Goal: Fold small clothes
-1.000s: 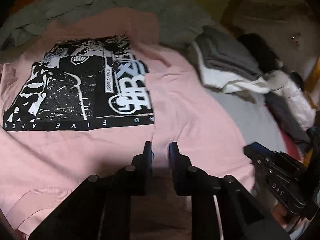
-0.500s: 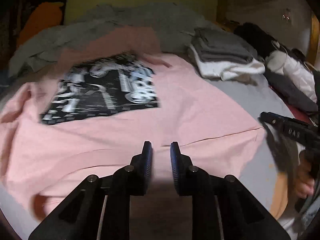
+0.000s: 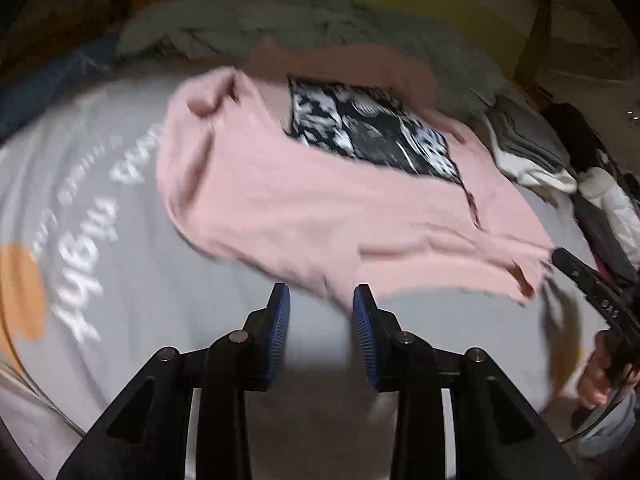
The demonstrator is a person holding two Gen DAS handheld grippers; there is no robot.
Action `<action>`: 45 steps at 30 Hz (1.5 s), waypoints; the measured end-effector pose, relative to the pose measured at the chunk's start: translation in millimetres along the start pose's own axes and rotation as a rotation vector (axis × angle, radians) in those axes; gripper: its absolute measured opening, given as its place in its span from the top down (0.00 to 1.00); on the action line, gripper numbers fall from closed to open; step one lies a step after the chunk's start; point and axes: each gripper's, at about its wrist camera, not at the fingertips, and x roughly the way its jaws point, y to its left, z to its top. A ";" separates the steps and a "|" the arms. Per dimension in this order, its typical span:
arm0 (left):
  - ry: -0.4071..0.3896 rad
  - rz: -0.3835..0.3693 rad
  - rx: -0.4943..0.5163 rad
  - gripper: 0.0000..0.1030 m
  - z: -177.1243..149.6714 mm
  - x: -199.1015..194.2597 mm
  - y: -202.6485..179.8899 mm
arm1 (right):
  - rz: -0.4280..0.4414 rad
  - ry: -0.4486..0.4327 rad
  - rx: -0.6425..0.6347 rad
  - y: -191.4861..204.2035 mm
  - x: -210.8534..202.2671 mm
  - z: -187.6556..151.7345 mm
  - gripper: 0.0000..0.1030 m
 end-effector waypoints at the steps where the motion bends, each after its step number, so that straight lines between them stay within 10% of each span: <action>1: -0.002 -0.004 0.002 0.62 -5.4 0.5 -2.0 | 0.010 0.000 -0.008 10.5 -0.7 -3.2 0.75; 4: -0.019 0.011 0.035 0.52 -13.2 5.9 -12.3 | -0.023 -0.004 -0.064 42.7 -0.8 -14.7 0.43; 9: -0.071 0.018 0.073 0.48 -4.9 11.4 -21.0 | -0.078 0.002 -0.186 83.6 8.0 -32.2 0.43; 12: -0.129 0.158 0.154 0.52 -1.3 13.5 -23.8 | -0.281 -0.039 -0.152 84.7 14.8 -36.3 0.62; 14: -0.103 0.140 0.126 0.87 -2.4 17.7 -17.2 | -0.287 -0.044 -0.149 86.6 16.1 -39.8 0.86; 16: -0.115 0.140 0.105 0.94 -7.1 13.2 -14.7 | -0.276 -0.017 -0.159 89.6 20.4 -43.1 0.90; 19: -0.149 0.257 0.201 0.95 -22.6 -3.2 -28.7 | -0.269 -0.036 -0.138 87.6 13.7 -47.7 0.92; 28: -0.102 0.274 0.199 0.94 -39.2 -3.3 -27.4 | -0.212 0.005 -0.014 68.3 2.9 -60.7 0.93; 31: -0.102 0.214 0.189 0.80 -34.2 -22.8 -19.3 | -0.205 0.011 -0.041 68.8 -1.8 -66.3 0.92; 36: -0.335 0.258 0.213 0.55 18.1 -93.9 8.5 | -0.131 -0.036 0.015 63.7 -22.8 -58.3 0.81; 45: -0.188 0.130 -0.213 0.52 145.5 -26.5 119.9 | -0.071 -0.062 -0.015 90.8 -15.4 -24.1 0.74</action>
